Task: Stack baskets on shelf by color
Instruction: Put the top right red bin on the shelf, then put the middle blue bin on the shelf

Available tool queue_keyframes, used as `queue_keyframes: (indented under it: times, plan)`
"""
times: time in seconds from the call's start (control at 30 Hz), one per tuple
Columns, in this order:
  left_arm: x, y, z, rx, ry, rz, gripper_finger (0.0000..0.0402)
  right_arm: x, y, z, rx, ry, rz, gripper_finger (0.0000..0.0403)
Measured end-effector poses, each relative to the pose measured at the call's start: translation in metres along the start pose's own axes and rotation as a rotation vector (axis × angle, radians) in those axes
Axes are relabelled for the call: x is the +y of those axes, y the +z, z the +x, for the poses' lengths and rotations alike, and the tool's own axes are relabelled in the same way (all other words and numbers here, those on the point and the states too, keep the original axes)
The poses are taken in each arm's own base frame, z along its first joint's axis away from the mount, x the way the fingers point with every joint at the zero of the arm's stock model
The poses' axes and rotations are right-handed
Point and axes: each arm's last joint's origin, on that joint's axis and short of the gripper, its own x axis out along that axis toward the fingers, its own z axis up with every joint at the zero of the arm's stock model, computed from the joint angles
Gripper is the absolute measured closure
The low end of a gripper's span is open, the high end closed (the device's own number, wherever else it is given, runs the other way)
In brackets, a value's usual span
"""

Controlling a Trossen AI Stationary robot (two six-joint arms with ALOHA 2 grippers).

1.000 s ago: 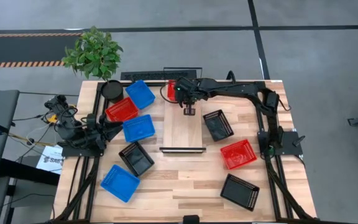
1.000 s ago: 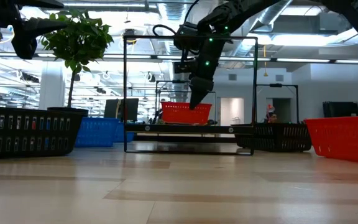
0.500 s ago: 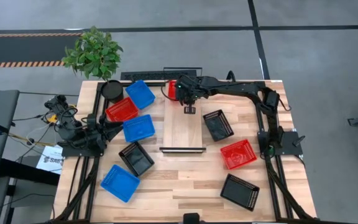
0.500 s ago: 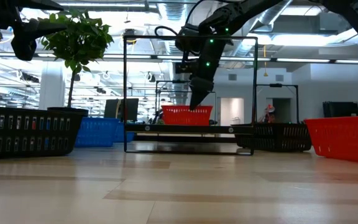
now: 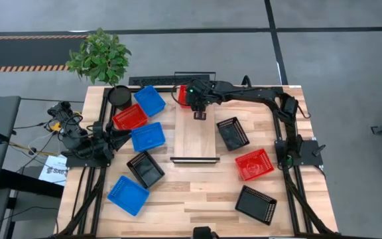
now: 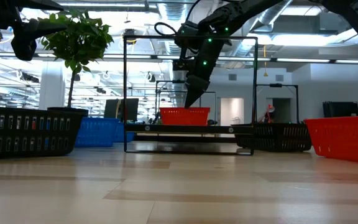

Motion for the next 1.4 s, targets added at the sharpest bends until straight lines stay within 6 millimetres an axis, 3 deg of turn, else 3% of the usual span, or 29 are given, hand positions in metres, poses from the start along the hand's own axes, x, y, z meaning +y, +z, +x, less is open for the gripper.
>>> queue_keyframes:
  times: [0.4, 0.57, 0.7, 0.93, 1.13, 1.3, 1.4]
  plan:
    - [0.000, 0.000, 0.000, 0.003, -0.006, -0.005, 0.0234, 0.006, 0.046, -0.050, -0.162, -0.022, 0.009, 0.0201]
    - [0.000, 0.000, 0.000, 0.005, -0.010, -0.004, 0.0234, 0.026, 0.058, -0.059, -0.208, 0.010, -0.002, 0.0200]
    - [-0.001, -0.001, 0.000, 0.017, -0.032, -0.004, 0.0234, 0.055, 0.067, -0.065, -0.247, 0.082, -0.030, 0.0204]
    - [-0.001, 0.000, 0.000, 0.017, -0.031, -0.004, 0.0234, 0.107, 0.092, -0.058, -0.383, 0.109, -0.137, 0.0207]
    - [-0.001, -0.001, 0.000, 0.017, -0.031, -0.006, 0.0234, 0.109, 0.117, -0.039, -0.431, 0.097, -0.140, 0.0210]
    - [-0.001, 0.000, 0.000, 0.017, -0.031, -0.007, 0.0234, 0.098, 0.139, -0.022, -0.486, 0.089, -0.114, 0.0211]
    - [-0.001, 0.000, 0.000, 0.017, -0.031, -0.007, 0.0234, 0.097, 0.143, -0.004, -0.481, 0.088, -0.103, 0.0211]
